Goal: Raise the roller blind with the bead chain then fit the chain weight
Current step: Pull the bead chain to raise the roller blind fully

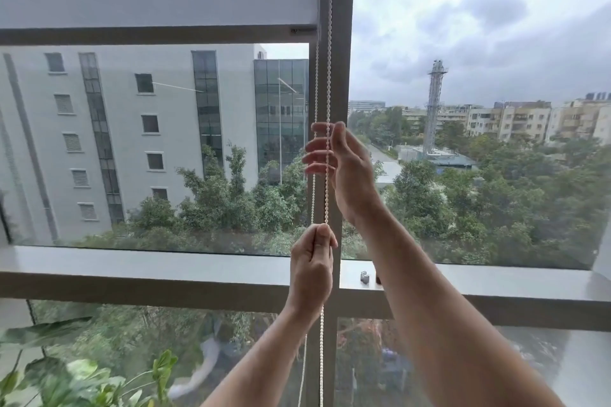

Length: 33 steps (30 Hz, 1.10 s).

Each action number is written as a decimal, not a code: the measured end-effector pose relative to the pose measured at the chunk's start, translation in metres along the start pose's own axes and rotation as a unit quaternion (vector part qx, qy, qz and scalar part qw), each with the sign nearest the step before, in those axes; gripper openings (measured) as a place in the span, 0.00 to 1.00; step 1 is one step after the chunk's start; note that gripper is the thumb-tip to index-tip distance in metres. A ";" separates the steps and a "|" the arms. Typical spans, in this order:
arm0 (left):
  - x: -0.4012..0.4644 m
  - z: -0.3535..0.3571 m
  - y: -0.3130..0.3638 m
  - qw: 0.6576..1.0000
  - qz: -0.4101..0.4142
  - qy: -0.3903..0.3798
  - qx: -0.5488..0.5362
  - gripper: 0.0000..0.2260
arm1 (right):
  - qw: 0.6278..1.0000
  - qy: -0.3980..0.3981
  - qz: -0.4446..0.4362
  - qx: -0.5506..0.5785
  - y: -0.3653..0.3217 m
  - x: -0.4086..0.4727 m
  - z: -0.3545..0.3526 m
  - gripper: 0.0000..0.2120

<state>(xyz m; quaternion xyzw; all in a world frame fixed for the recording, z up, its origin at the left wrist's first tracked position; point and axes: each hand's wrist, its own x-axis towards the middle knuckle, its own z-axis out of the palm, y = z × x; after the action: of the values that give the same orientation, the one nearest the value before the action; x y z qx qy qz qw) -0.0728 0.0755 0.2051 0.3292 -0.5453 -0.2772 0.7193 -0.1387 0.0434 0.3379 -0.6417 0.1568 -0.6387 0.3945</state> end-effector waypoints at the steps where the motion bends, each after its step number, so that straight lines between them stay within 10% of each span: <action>1: 0.000 -0.001 0.000 1.000 0.008 0.000 0.008 0.17 | 1.000 -0.005 -0.006 0.008 -0.016 0.013 0.006 0.17; 17: 0.094 -0.026 0.085 0.998 -0.016 -0.047 0.038 0.23 | 0.984 0.099 -0.134 -0.068 -0.011 -0.008 0.033 0.17; 23: 0.122 0.012 0.171 0.988 0.040 -0.141 -0.056 0.19 | 0.991 0.092 -0.085 -0.056 0.020 -0.041 0.031 0.15; 33: 0.116 0.032 0.180 0.986 0.110 -0.080 -0.092 0.18 | 0.999 -0.013 0.013 -0.032 -0.011 -0.027 -0.008 0.23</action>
<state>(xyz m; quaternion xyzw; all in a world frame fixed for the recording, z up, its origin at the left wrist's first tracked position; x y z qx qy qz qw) -0.0680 0.0955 0.4204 0.1764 -0.6059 -0.2706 0.7270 -0.1533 0.0670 0.3264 -0.6605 0.1803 -0.6197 0.3837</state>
